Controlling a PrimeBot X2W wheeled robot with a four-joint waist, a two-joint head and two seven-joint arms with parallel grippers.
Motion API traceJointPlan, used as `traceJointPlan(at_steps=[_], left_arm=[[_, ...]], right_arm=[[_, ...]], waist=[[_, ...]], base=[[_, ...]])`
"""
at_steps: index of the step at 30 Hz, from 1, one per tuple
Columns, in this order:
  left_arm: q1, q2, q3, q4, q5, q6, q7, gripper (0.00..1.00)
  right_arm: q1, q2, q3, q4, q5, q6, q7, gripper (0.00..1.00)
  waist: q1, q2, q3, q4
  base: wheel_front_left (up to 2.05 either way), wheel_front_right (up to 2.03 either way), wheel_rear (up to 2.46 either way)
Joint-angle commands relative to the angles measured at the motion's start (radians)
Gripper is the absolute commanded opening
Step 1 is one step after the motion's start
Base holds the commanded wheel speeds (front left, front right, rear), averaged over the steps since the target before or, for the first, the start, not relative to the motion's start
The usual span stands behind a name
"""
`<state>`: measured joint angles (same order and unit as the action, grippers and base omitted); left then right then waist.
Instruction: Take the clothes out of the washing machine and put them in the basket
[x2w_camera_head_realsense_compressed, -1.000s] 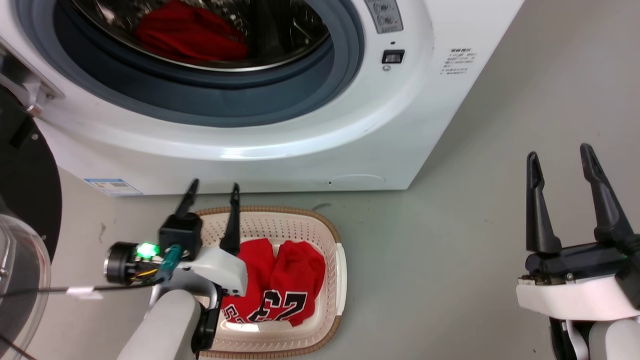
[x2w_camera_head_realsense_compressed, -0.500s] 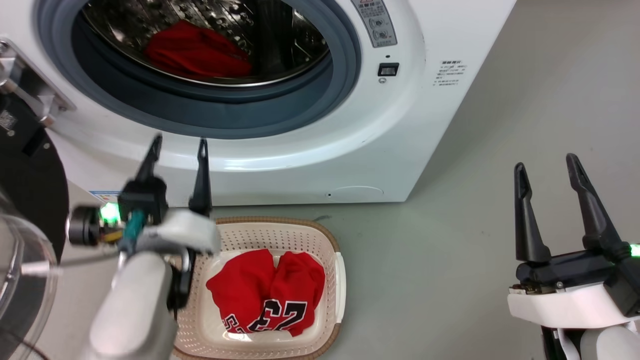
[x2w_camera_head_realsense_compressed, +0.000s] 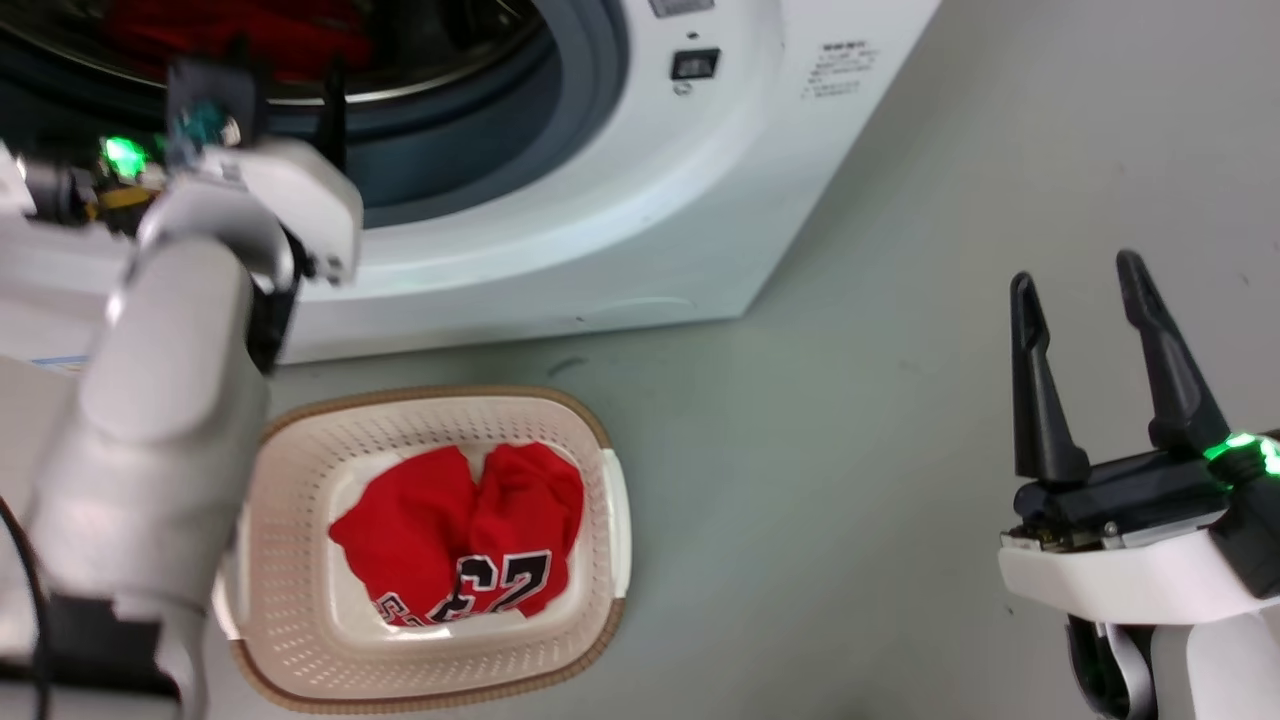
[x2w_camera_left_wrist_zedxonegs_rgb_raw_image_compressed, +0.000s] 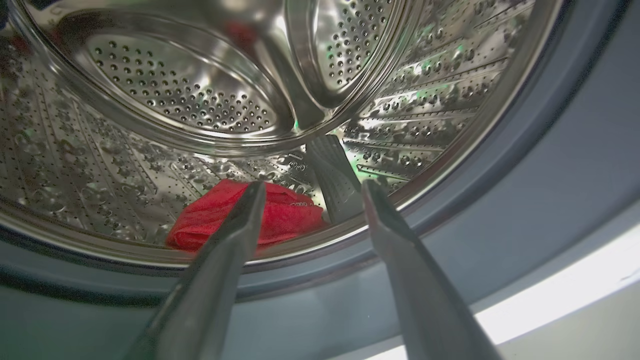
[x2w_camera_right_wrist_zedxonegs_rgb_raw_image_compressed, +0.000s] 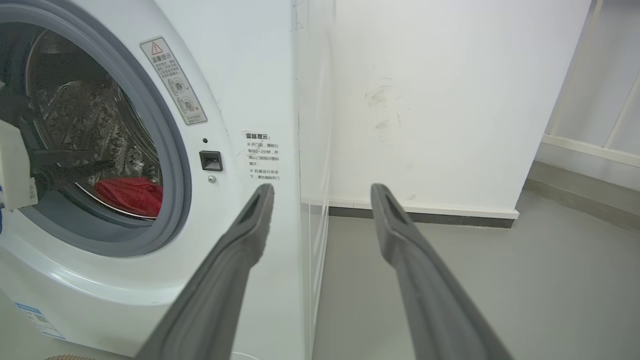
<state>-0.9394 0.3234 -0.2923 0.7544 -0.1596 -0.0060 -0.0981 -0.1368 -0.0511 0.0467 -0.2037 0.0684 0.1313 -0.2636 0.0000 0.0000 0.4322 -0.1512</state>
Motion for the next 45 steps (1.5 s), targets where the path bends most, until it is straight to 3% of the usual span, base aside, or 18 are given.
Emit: traceJointPlan(at_steps=[1,10,18,25,31,45], left_arm=[[-0.06,0.018,-0.006,0.027,0.012,-0.01,0.019,1.0],[-0.364,0.073,-0.053,0.227,0.043,-0.084,0.201,1.0],[-0.526,0.087,-0.032,0.341,-0.006,-0.105,0.337,1.0],[-0.643,0.091,-0.008,0.425,-0.055,-0.109,0.496,1.0],[-0.715,0.127,-0.043,0.463,-0.026,-0.099,0.614,1.0],[-0.705,0.156,-0.104,0.463,0.013,-0.062,0.654,1.0]], right_arm=[[-0.023,0.002,0.002,-0.008,0.007,-0.001,-0.002,1.0],[-0.082,0.002,0.01,-0.02,0.045,-0.001,-0.002,1.0],[-0.109,0.002,0.028,-0.026,0.064,-0.001,-0.002,1.0],[-0.123,0.002,0.045,-0.038,0.079,-0.001,-0.002,1.0],[-0.13,0.002,0.047,-0.045,0.097,-0.001,-0.002,1.0],[-0.134,0.002,0.038,-0.051,0.116,-0.001,-0.002,1.0]], waist=[[0.0,0.0,0.054,-0.039],[0.0,0.0,0.184,-0.094],[0.0,0.0,0.242,-0.124],[0.0,0.0,0.287,-0.153],[0.0,0.0,0.327,-0.181],[0.0,0.0,0.373,-0.189]], base=[[0.0,0.0,0.0],[0.0,0.0,0.0],[0.0,0.0,0.0],[0.0,0.0,0.0],[0.0,0.0,0.0],[0.0,0.0,0.0]])
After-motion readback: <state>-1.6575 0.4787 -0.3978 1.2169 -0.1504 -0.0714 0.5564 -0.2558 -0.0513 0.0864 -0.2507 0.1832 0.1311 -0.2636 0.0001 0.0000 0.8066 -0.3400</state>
